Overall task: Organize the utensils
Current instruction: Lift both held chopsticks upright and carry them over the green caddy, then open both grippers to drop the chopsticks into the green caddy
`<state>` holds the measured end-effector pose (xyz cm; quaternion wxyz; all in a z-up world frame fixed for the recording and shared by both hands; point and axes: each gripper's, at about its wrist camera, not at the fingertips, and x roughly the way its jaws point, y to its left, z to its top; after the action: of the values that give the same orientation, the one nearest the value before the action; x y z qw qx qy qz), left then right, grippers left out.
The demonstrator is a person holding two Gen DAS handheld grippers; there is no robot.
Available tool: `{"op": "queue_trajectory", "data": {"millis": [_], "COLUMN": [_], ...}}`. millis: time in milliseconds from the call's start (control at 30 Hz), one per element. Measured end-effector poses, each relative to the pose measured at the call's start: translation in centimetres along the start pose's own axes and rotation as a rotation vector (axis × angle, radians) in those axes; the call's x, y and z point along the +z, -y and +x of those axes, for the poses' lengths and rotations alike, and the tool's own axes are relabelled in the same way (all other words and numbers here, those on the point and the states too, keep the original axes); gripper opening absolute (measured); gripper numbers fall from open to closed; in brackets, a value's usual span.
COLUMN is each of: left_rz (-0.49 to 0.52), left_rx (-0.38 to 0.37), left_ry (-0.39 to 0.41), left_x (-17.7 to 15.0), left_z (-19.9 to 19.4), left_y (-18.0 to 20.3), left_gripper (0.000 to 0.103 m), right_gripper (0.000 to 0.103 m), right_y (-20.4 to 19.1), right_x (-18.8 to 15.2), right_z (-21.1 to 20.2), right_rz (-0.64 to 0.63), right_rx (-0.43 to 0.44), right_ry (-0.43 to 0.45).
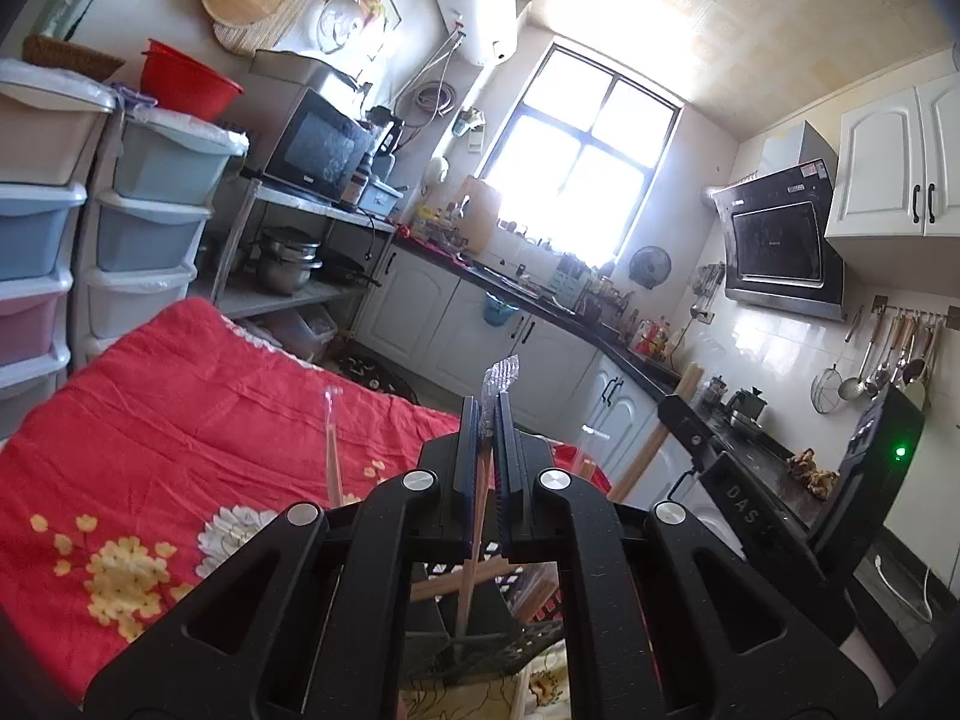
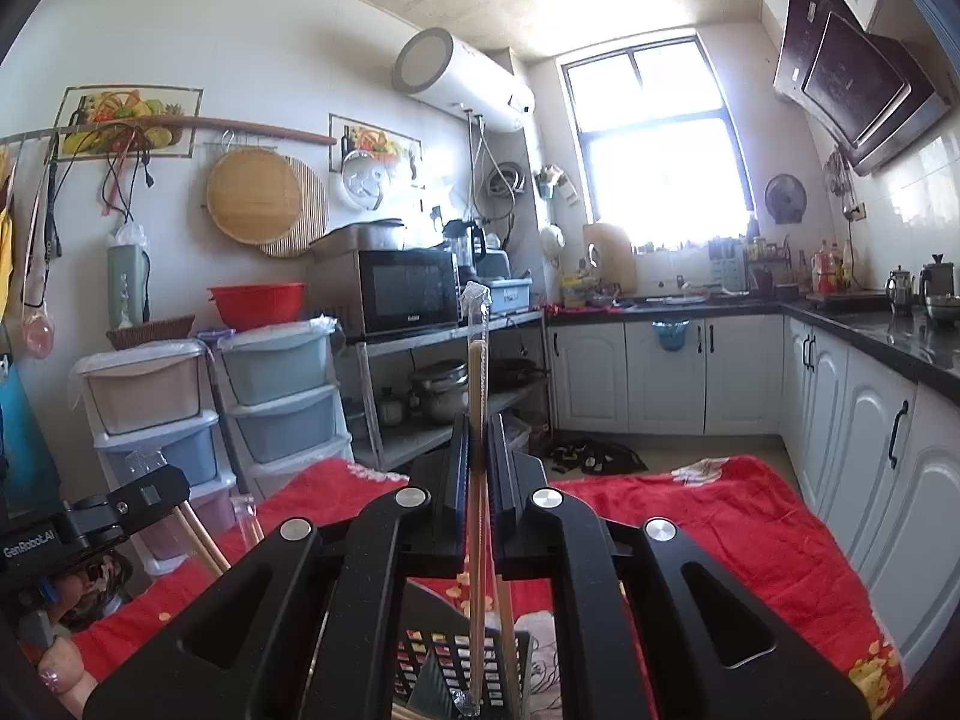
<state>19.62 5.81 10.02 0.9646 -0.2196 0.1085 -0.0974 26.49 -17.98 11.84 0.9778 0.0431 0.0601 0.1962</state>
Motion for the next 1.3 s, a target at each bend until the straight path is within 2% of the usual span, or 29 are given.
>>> {"op": "queue_trajectory", "data": {"millis": [433, 800, 1033, 1133, 1233, 1300], "left_rz": [-0.007, -0.004, -0.011, -0.019, -0.024, -0.029], "left_rx": [-0.001, -0.009, -0.014, -0.014, -0.011, -0.012], "left_ry": [-0.054, -0.083, -0.096, -0.099, -0.100, -0.102], "left_x": [-1.8, -2.5, -2.6, -2.6, -2.6, -2.6], "left_z": [0.3, 0.5, 0.2, 0.0, -0.3, -0.5], "left_y": [-0.8, -0.9, -1.2, -1.4, -1.5, -1.6], "left_gripper": [0.002, 0.002, 0.002, 0.009, 0.011, 0.017], "right_gripper": [0.006, 0.008, 0.018, 0.025, 0.029, 0.033], "right_y": [0.3, 0.5, 0.8, 0.7, 0.4, 0.3], "right_x": [-2.8, -3.7, -3.5, -3.4, -3.4, -3.4], "right_z": [0.8, 0.5, -0.3, -0.9, -1.6, -2.0], "right_rz": [0.021, 0.055, 0.085, 0.078, 0.052, 0.041], "right_rx": [-0.001, 0.009, 0.016, 0.009, -0.003, -0.009], "right_ry": [-0.076, -0.139, -0.163, -0.168, -0.165, -0.165]}}
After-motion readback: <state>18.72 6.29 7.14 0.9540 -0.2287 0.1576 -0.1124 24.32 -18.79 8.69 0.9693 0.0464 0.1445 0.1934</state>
